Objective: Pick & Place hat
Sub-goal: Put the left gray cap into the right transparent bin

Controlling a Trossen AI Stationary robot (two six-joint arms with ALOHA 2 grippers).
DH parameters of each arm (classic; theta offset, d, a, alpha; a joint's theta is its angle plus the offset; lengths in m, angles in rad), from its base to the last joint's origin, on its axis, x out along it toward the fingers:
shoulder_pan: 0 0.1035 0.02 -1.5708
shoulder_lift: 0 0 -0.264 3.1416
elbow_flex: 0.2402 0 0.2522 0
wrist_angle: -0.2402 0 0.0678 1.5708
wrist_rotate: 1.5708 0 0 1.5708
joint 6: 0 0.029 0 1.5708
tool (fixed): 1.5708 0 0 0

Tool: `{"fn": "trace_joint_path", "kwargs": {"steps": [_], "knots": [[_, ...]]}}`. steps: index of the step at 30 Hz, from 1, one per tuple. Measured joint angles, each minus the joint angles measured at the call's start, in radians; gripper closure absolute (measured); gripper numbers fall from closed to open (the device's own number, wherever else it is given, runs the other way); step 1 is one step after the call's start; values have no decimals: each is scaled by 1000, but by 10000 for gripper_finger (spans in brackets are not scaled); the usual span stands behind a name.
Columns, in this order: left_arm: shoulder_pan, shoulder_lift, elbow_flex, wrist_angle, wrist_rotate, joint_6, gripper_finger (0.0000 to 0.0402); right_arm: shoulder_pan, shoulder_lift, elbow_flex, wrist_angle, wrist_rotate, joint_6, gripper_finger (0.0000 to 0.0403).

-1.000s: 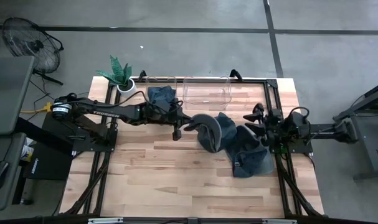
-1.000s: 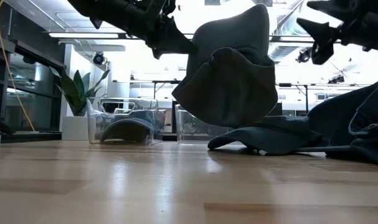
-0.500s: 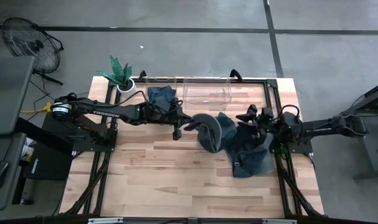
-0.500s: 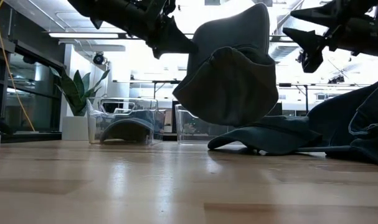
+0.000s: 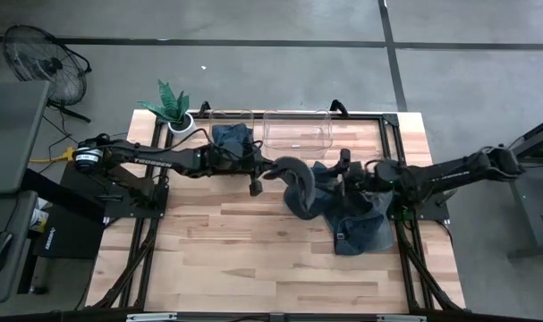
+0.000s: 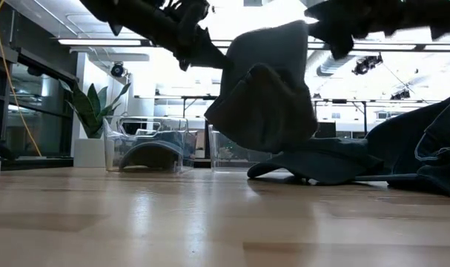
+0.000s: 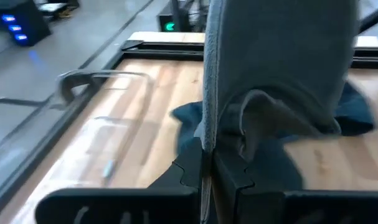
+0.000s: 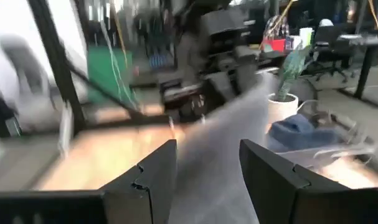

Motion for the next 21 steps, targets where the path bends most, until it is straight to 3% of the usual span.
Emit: {"fn": "trace_joint_path", "kwargs": {"steps": [5, 9, 14, 21], "knots": [[31, -50, 2, -27, -26, -2, 394, 26, 32, 185, -279, 135, -13, 233], [41, -80, -1, -29, -31, 23, 394, 44, 59, 273, -407, 196, -7, 233], [41, -120, 0, -17, -68, 64, 394, 55, 68, 328, -426, 205, 62, 233], [41, -150, 0, -1, -73, 76, 394, 77, 68, 343, -427, 328, 41, 233]]}}
